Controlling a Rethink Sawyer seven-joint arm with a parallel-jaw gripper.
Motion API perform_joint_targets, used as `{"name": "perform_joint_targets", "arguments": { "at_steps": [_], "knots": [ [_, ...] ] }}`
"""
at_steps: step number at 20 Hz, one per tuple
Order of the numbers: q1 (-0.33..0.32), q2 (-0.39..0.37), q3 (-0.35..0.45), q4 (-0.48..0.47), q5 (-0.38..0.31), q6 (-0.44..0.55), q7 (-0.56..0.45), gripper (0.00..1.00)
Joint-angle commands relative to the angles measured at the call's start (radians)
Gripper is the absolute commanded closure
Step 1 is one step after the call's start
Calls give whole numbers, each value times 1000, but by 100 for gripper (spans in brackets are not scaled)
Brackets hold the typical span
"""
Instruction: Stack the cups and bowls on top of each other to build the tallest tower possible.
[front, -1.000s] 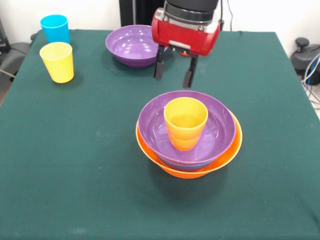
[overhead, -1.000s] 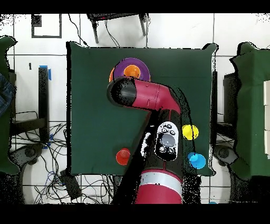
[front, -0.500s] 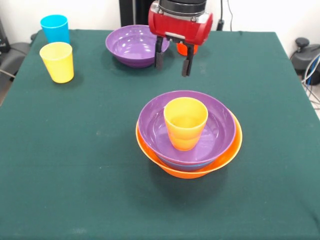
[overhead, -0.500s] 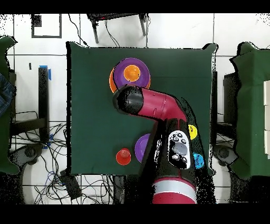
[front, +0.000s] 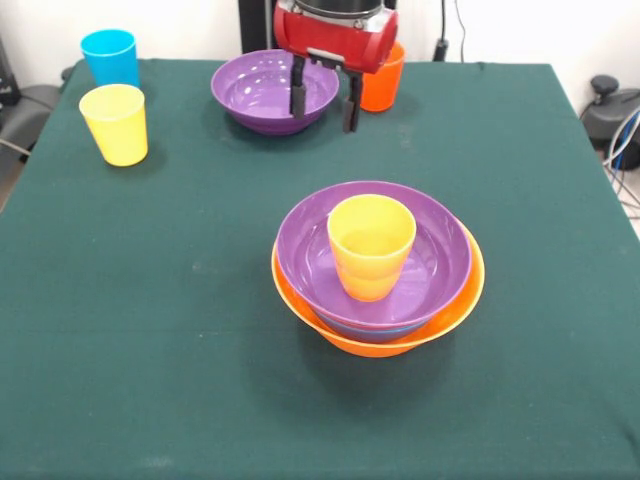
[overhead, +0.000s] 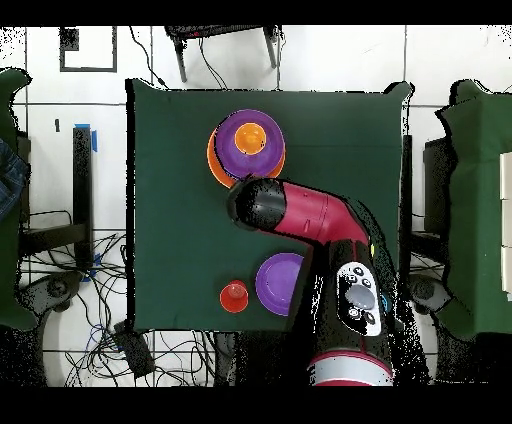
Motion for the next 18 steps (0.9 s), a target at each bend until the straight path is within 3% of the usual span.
{"name": "perform_joint_targets", "arguments": {
  "at_steps": [1,8,12,18],
  "knots": [
    [-19,-2,90,75,-115,-49,-62,0],
    [-9,-38,82,128,-145,-78,-8,0],
    [35,-72,31,161,-179,-105,35,0],
    [56,-106,27,217,-179,-135,68,0]
  ]
}}
